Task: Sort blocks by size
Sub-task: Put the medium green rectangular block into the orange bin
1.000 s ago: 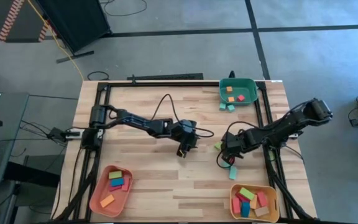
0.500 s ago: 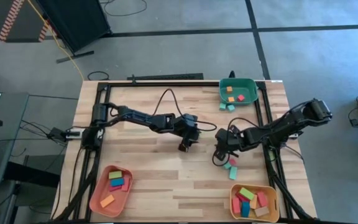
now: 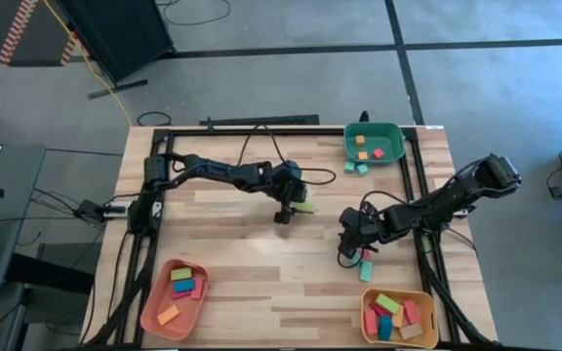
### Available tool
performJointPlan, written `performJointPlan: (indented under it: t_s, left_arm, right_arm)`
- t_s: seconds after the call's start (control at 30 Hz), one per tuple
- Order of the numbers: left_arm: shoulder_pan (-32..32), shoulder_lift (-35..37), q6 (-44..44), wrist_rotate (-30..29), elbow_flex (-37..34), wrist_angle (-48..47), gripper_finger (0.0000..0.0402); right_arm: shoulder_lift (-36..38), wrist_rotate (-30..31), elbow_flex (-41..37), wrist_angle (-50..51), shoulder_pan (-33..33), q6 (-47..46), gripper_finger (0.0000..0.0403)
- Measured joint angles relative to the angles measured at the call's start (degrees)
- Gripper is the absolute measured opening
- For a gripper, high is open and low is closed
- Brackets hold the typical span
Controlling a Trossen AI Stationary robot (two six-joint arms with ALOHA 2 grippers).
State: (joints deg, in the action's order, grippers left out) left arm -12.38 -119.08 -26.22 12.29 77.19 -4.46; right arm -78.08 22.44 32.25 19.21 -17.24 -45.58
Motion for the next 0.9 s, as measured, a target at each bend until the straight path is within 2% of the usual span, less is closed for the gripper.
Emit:
performJointPlan:
  t_s: [0.43, 0.57, 0.73, 0.9]
  left_arm:
    - [-0.1, -3.6, 1.2, 0.9, 0.2, 1.6, 0.0242]
    - [0.0, -3.2, 1.3, 0.4, 0.1, 1.3, 0.0202]
    - [0.3, -3.2, 0.6, 0.1, 0.1, 1.1, 0.0122]
    - [1.0, -2.8, -0.1, -0.4, 0.1, 0.5, 0.012]
  right_arm:
    - [0.0, -0.4, 0.0, -1.3, -0.1, -1.0, 0.0234]
    - [0.0, -0.5, 0.0, -1.9, -0.4, -1.2, 0.0234]
    - [0.0, -0.4, 0.6, -1.9, -0.5, -2.4, 0.0234]
    - [0.0, 0.3, 3.2, -2.1, -0.8, -2.1, 0.0234]
